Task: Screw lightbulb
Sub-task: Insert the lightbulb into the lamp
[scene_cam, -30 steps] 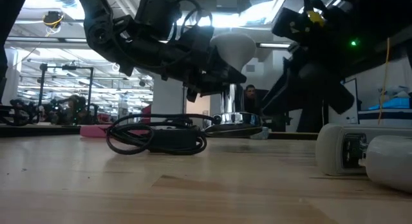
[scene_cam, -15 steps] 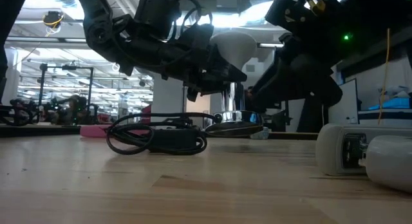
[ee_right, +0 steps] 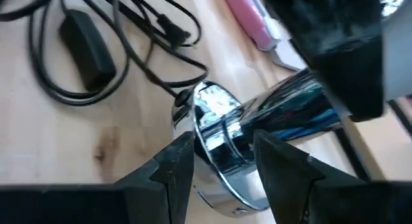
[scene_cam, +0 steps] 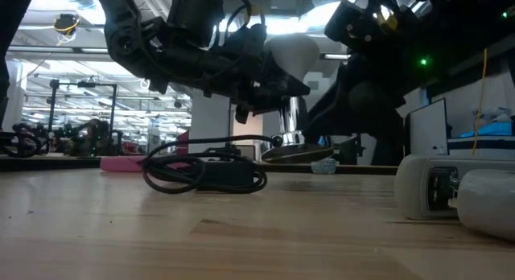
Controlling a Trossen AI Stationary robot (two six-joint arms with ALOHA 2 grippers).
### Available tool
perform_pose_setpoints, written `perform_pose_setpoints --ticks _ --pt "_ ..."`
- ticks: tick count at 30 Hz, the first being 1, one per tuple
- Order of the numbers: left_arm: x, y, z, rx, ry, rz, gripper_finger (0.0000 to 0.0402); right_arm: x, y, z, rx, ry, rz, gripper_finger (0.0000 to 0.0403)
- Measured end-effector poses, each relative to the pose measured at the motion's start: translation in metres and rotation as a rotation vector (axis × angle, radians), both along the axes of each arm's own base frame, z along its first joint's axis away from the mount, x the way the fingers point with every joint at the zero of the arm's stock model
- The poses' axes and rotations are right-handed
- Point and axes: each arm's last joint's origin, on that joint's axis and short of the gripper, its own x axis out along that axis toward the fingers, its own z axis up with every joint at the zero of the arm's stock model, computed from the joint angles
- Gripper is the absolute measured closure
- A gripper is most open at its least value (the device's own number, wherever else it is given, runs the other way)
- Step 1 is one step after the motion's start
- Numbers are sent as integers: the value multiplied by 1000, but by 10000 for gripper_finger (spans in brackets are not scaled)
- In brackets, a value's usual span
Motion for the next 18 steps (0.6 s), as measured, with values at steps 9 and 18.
perform_pose_setpoints --ticks 9,18 --pt "0 -2 -1 12 11 2 251 -2 -8 -4 -24 62 -25 237" --pt "-1 -3 -3 15 33 1 251 -12 -15 -10 -21 93 -128 237"
